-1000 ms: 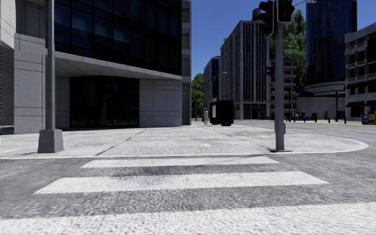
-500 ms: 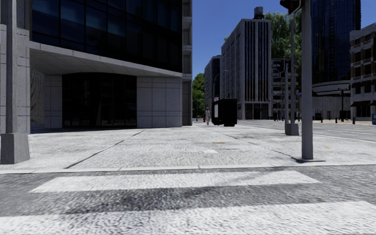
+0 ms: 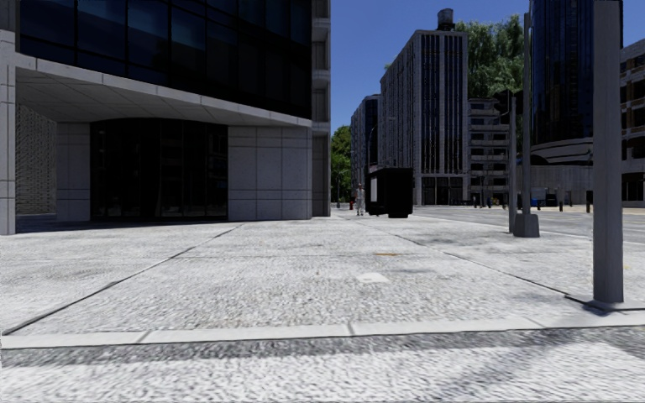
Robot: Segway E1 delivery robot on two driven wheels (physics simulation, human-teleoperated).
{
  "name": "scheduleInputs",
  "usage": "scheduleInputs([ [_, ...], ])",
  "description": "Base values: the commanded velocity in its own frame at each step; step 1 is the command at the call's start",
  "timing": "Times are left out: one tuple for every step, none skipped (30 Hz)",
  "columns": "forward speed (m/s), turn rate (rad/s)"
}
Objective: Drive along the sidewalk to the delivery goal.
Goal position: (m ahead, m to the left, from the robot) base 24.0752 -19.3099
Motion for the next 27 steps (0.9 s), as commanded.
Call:
scheduleInputs([
  [1.96, 0.00],
  [1.96, 0.00],
  [1.96, 0.00],
  [1.96, 0.00],
  [1.96, 0.00],
  [1.96, -0.39],
  [1.96, -0.39],
  [1.96, -0.79],
  [1.96, -0.88],
  [1.96, -0.91],
  [1.96, -0.92],
  [1.96, -0.87],
  [1.96, -0.87],
  [1.96, -0.31],
  [1.96, -0.15],
  [1.96, -0.06],
  [1.96, -0.03],
  [1.96, -0.03],
  [1.96, -0.02],
  [1.96, -0.02],
  [1.96, -0.02],
  [1.96, -0.02],
  [1.96, -0.02],
  [1.96, -0.02],
  [1.96, -0.02],
  [1.96, -0.02],
  [1.96, -0.02],
])
